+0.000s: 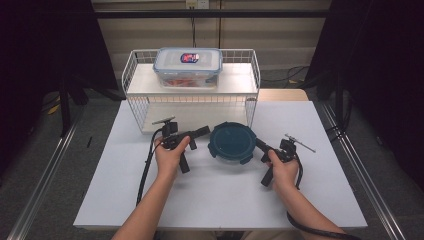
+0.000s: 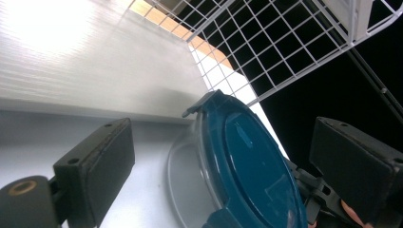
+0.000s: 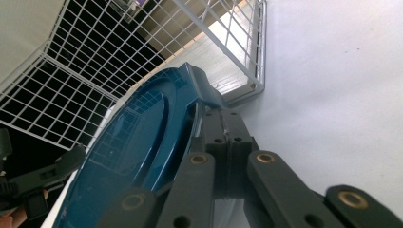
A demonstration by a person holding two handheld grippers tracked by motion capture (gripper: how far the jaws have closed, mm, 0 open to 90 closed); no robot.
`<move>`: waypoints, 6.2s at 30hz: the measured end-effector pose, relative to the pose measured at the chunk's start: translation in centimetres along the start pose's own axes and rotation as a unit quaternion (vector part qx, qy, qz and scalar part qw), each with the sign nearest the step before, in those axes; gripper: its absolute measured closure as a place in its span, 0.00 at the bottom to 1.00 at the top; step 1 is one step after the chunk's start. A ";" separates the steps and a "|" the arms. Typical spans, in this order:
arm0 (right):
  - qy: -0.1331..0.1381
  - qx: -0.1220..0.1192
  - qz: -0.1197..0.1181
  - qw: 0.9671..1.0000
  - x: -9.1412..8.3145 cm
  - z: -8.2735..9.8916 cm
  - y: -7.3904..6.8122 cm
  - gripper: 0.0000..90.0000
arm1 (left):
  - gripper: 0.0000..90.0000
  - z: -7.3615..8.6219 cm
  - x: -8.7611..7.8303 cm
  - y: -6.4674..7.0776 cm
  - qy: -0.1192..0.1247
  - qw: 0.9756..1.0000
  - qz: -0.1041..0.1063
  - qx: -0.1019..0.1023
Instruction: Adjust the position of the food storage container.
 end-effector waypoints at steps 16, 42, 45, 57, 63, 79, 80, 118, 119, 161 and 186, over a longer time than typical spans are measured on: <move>-0.030 -0.024 -0.031 0.999 2.4 1.9 -2.8 1.00 | 0.09 -0.3 -2.8 -0.7 0.012 1.000 -0.016 -0.007; -0.008 0.032 -0.078 0.996 2.3 2.8 -5.4 0.68 | 0.22 0.4 -2.9 -2.6 -0.006 0.999 -0.045 -0.022; -0.004 0.040 -0.084 0.996 2.4 2.9 -5.5 0.68 | 0.29 0.5 -2.6 -2.7 0.001 0.998 -0.052 -0.036; -0.007 0.055 -0.088 0.995 2.8 3.3 -5.2 0.76 | 0.53 0.8 -2.4 -3.5 0.011 0.997 -0.041 -0.069; -0.007 0.058 -0.090 0.994 2.8 3.3 -5.2 0.77 | 0.58 0.9 -2.2 -3.7 0.016 0.996 -0.039 -0.075; 0.001 0.066 -0.091 0.994 2.8 3.5 -5.2 0.77 | 0.73 0.9 -2.2 -3.5 0.013 0.995 -0.018 -0.095; 0.002 0.073 -0.091 0.993 2.8 3.5 -5.2 0.78 | 0.78 0.9 -2.3 -3.6 0.011 0.996 -0.024 -0.086; 0.038 0.100 -0.154 0.982 0.3 1.7 -8.3 0.84 | 0.83 0.1 -5.7 1.5 0.083 0.995 -0.039 -0.035; 0.039 0.102 -0.155 0.982 0.2 1.6 -8.4 0.84 | 0.83 0.0 -5.8 1.7 0.082 0.995 -0.037 -0.035; 0.085 0.073 -0.207 0.972 -2.4 -3.1 -15.3 0.84 | 0.83 -4.5 -11.1 8.9 0.159 0.987 -0.004 -0.004; 0.105 0.055 -0.225 0.967 -3.7 -5.7 -18.2 0.84 | 0.83 -6.8 -12.6 11.8 0.178 0.984 0.003 0.023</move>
Point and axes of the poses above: each handheld gripper's, and its own axes: x roughly forward along the jaws, z roughly out of its underside, y roughly to its right, the point moved 5 cm from there along x, roughly forward along the jaws, and after that the axes turned 8 degrees about -y, right-handed, at the moved point
